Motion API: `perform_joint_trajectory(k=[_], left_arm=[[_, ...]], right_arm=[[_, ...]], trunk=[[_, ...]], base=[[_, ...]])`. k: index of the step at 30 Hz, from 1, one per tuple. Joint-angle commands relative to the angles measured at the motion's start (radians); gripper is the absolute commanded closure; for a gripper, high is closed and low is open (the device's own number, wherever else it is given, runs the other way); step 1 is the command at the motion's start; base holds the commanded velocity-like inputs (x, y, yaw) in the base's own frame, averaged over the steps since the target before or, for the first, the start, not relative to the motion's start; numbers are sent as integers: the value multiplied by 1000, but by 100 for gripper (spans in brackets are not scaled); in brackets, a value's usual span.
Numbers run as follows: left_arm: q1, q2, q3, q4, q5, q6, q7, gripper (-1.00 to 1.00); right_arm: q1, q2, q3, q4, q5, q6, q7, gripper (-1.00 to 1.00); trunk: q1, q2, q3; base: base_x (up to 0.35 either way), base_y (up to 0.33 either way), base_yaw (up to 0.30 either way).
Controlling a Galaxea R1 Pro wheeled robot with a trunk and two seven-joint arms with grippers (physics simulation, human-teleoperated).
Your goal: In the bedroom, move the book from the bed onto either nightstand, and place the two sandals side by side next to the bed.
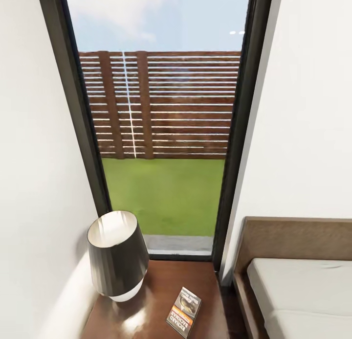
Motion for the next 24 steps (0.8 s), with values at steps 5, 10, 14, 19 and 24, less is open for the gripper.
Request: perform_joint_trajectory(k=[5,10,14,19,24], left_arm=[[31,17,6,1,5,0,0,-100],[53,32,3,2,2,1,39,-100],[72,34,3,0,-2,0,48,-100],[76,32,3,-1,-4,-1,51,-100],[77,30,3,-2,-4,-1,52,-100]], right_arm=[[29,0,6,5,-11,5,5,-100],[39,1,6,5,-11,5,5,-100],[42,0,8,4,-11,5,5,-100],[43,0,9,4,-11,4,5,-100],[43,0,10,3,-12,4,5,-100]], trunk=[[-19,34,14],[-34,62,27],[-34,62,27],[-34,62,27],[-34,62,27]], base=[[0,0,0],[0,0,0],[0,0,0],[0,0,0],[0,0,0]])
